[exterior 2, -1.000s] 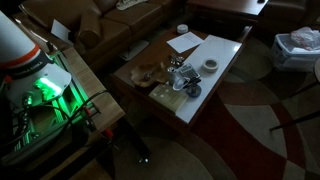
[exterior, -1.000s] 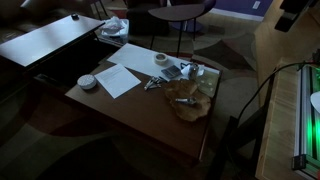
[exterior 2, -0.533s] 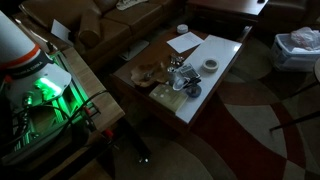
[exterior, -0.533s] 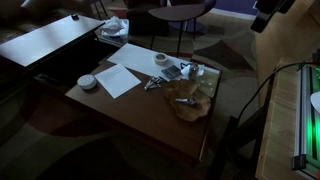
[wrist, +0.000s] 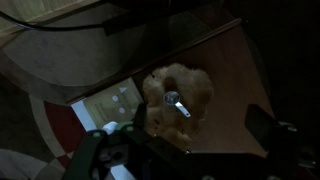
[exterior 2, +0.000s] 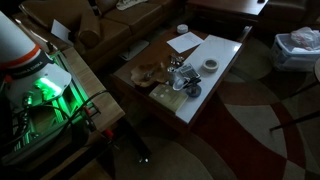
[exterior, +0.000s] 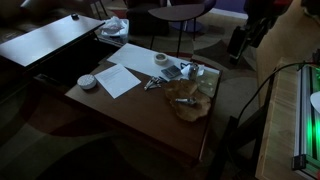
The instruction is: Put the silver measuring spoon from the wooden tray on the table
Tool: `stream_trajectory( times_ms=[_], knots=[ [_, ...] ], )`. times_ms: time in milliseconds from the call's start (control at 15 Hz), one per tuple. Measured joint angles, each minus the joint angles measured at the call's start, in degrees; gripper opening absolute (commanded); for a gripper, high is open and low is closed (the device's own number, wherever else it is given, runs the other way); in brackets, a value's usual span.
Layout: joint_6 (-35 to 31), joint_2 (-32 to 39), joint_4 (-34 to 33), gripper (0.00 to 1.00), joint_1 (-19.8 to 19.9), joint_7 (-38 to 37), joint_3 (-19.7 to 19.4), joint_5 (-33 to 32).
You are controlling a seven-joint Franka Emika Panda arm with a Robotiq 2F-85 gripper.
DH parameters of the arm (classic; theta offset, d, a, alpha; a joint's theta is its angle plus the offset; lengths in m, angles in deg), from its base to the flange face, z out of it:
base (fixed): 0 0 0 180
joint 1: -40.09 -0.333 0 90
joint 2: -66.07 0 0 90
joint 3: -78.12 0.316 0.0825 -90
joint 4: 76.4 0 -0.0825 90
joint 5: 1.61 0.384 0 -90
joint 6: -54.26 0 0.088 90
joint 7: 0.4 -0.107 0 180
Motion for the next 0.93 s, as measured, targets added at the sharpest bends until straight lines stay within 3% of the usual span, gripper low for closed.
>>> stream_trajectory(
  times_ms=[267,600,933],
  knots=[
    [-2.6,10.3,0.2,1.0,1.6,-3.9,-2.3,-6.6],
    [-3.0,23.3,-2.1,1.0,0.7,-10.1,-7.7,-14.2],
    [-2.5,25.9,-4.1,1.0,-0.6,-10.5,-8.9,-14.2]
  ],
)
